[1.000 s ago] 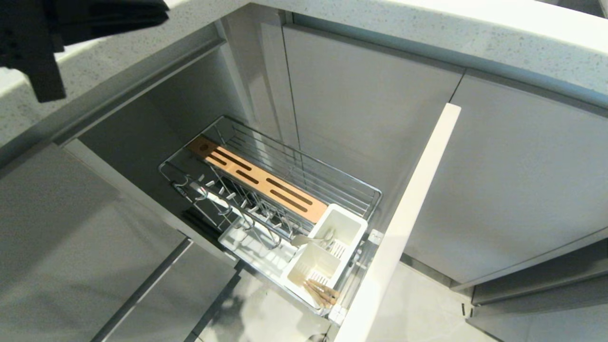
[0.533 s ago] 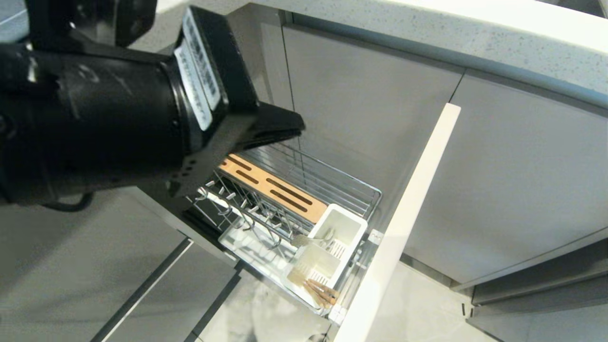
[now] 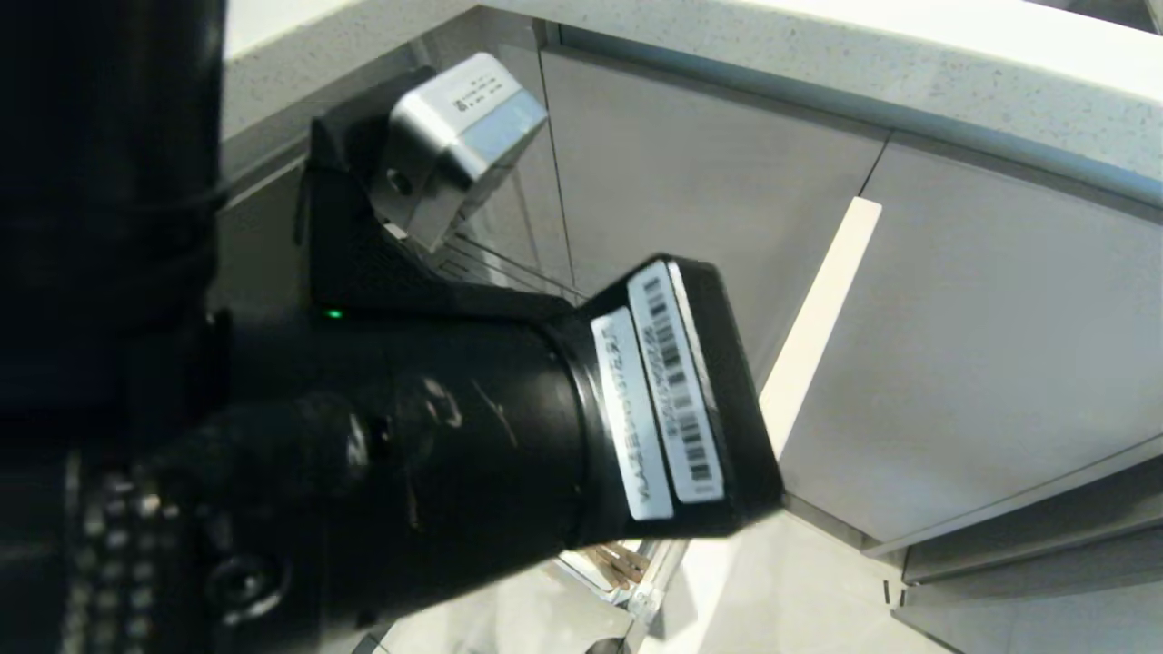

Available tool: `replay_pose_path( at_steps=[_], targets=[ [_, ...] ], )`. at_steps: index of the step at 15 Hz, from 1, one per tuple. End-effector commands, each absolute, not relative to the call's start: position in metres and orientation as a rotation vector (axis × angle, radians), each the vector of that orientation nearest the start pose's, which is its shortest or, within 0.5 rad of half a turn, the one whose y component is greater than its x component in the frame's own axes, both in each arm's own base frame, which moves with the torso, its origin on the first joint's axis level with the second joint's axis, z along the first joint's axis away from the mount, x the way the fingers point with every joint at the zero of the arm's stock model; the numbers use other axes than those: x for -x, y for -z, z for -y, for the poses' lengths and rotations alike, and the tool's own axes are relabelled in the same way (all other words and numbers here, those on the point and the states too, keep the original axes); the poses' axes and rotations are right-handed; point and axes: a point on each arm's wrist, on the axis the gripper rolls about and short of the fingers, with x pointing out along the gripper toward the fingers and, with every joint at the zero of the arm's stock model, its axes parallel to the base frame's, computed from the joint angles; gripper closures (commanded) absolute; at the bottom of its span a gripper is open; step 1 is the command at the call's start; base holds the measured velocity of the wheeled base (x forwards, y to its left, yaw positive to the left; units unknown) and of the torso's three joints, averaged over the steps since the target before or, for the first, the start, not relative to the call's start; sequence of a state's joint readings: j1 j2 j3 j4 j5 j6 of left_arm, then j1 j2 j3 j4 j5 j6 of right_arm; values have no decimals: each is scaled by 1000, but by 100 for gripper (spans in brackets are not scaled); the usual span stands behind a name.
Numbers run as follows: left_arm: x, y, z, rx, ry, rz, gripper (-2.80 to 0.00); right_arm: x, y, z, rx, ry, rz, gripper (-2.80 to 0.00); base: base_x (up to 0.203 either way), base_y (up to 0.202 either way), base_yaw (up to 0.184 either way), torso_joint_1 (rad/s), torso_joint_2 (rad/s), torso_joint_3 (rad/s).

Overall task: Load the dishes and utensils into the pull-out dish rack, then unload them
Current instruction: Close the cupboard

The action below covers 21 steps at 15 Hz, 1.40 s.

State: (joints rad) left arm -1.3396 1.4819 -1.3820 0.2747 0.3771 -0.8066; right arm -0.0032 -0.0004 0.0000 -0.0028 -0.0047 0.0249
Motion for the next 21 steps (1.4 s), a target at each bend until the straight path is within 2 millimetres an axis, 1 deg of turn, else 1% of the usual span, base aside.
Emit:
replay_pose_path(
  at_steps=[1, 5, 9, 13, 15, 21],
  targets=[
    [-61, -311, 249, 417, 798, -646, 0, 23, -75, 0, -26, 8, 5, 0, 0, 0, 0, 0, 0, 0],
    [-55, -301, 255, 374, 866, -712, 0, 23, -75, 0, -26, 8, 6, 0, 0, 0, 0, 0, 0, 0],
    [-55, -295, 257, 330, 854, -740, 0, 23, -75, 0, -26, 8, 6, 0, 0, 0, 0, 0, 0, 0],
    [-56, -294, 256, 324, 832, -724, 0, 23, -75, 0, -25, 8, 6, 0, 0, 0, 0, 0, 0, 0],
    [-56, -292, 255, 280, 817, -706, 0, 23, -75, 0, -25, 8, 6, 0, 0, 0, 0, 0, 0, 0],
    [-57, -292, 253, 243, 761, -649, 0, 23, -75, 0, -26, 8, 6, 0, 0, 0, 0, 0, 0, 0]
  ],
)
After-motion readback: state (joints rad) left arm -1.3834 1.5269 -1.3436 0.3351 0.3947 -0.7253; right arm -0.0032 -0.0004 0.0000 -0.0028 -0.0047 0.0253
